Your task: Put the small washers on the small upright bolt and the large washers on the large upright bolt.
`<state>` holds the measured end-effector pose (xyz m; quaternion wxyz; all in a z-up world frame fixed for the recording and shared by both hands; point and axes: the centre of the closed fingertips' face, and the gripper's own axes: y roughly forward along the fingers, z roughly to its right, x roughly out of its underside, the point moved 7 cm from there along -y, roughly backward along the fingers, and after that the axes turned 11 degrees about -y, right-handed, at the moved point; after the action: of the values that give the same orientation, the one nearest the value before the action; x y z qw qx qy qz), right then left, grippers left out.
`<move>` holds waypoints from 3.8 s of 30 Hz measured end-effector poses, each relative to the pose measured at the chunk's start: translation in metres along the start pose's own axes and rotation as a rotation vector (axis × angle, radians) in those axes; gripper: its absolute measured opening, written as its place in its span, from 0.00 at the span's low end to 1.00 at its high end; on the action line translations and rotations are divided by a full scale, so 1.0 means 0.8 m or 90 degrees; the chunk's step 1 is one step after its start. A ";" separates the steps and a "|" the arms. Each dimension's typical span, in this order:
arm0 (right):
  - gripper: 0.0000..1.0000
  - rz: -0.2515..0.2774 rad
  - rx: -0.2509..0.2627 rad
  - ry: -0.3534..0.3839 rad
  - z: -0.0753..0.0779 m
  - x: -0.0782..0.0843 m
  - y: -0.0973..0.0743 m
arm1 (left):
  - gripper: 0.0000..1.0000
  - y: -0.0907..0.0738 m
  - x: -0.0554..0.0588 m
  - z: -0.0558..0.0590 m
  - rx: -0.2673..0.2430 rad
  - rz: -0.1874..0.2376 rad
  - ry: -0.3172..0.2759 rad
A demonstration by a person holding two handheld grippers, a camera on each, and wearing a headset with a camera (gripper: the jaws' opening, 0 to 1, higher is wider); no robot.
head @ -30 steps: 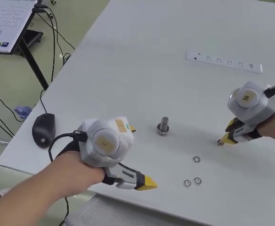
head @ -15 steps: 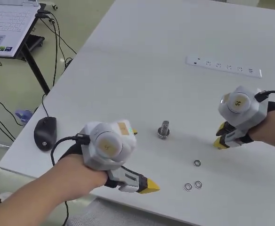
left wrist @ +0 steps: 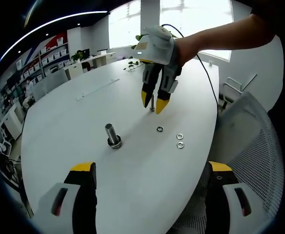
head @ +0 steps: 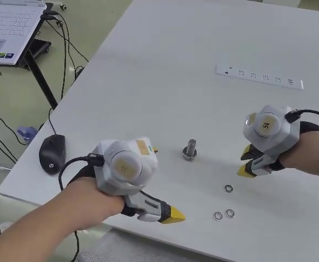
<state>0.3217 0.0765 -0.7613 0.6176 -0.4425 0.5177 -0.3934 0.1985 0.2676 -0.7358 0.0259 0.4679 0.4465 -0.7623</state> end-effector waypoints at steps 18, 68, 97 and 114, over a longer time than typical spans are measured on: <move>0.27 0.015 -0.003 0.001 -0.028 0.006 0.028 | 0.96 0.001 -0.001 -0.002 0.000 0.014 -0.012; 0.13 -0.025 0.005 -0.003 -0.045 0.002 0.060 | 0.94 -0.003 0.009 0.001 0.002 0.006 -0.014; 0.12 -0.012 0.032 0.121 -0.025 0.060 -0.009 | 0.94 -0.003 0.008 -0.008 -0.009 0.011 -0.020; 0.12 -0.027 0.068 0.142 0.003 0.073 -0.040 | 0.96 -0.002 0.007 -0.011 -0.009 0.023 -0.034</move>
<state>0.3323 0.0119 -0.7473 0.5705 -0.3736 0.5521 -0.4798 0.2007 0.2767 -0.7405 0.0546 0.4554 0.4424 -0.7707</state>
